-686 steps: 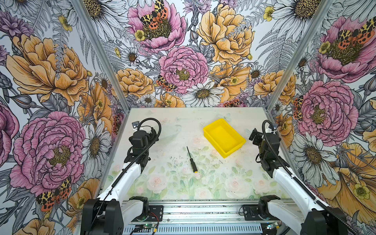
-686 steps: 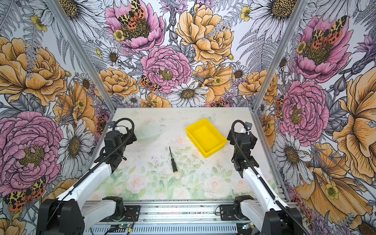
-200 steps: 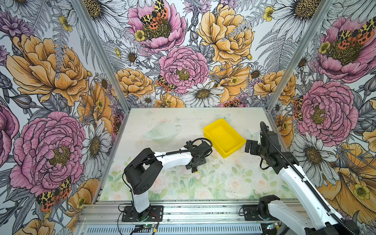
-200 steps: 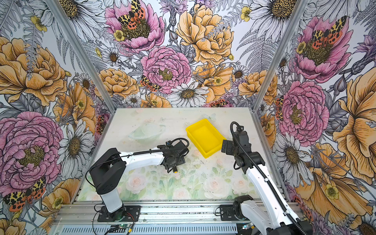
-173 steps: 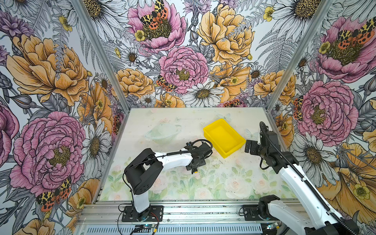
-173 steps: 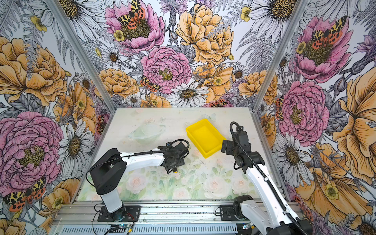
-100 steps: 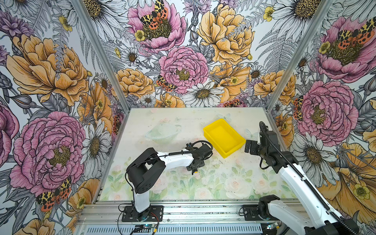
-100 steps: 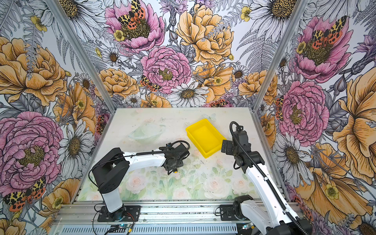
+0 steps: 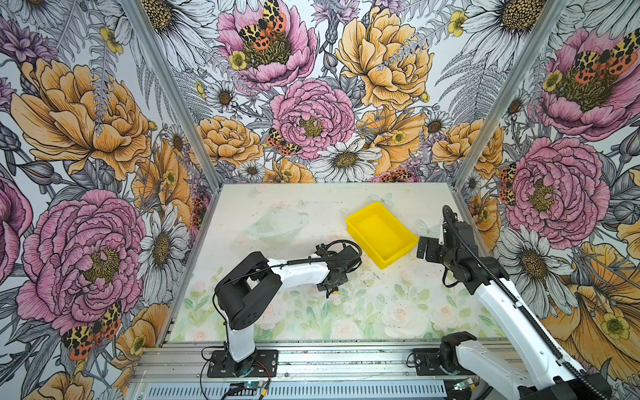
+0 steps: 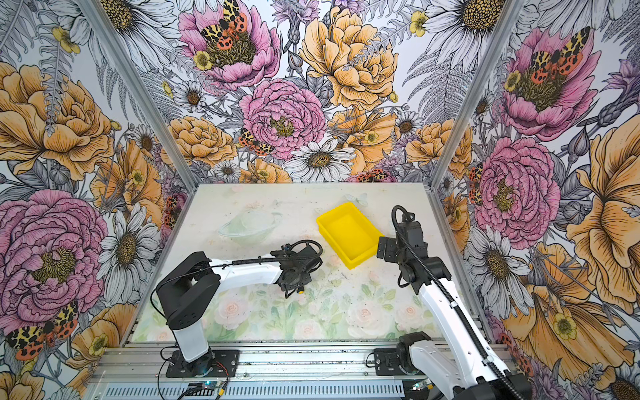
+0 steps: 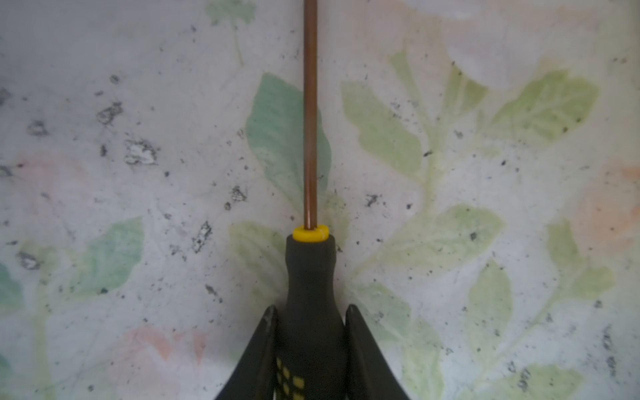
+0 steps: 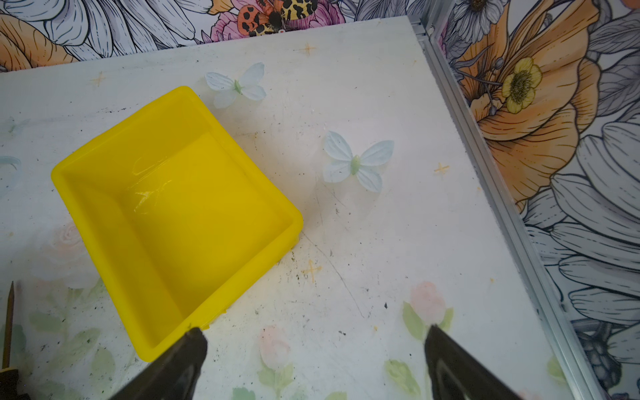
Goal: Put the screwdriver in the bin
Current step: 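Lower the left gripper and close it on the black screwdriver handle, then lift the screwdriver with the left gripper and carry it over the yellow bin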
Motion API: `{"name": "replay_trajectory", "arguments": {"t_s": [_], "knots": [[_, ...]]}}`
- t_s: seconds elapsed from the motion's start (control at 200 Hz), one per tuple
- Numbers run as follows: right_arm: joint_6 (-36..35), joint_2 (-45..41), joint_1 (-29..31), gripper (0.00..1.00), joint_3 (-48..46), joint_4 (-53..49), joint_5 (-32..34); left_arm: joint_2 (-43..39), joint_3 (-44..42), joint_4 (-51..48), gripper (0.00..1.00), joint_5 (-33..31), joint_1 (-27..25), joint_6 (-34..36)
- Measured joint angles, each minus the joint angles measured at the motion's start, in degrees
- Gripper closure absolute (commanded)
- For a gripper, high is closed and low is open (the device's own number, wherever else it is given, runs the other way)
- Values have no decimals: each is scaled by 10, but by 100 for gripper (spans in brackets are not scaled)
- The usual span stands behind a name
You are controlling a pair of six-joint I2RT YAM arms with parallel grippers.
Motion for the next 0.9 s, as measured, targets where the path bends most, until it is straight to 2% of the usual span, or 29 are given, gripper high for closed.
{"name": "replay_trajectory", "arguments": {"t_s": [0.285, 0.6, 0.901], "knots": [[0, -16, 0, 1, 4, 0, 0, -6, -4, 0, 100, 3, 0, 5], [0, -27, 0, 1, 5, 0, 4, -37, 9, -11, 100, 7, 3, 25], [9, -28, 0, 1, 14, 0, 9, -44, 118, -33, 100, 7, 13, 72]]}}
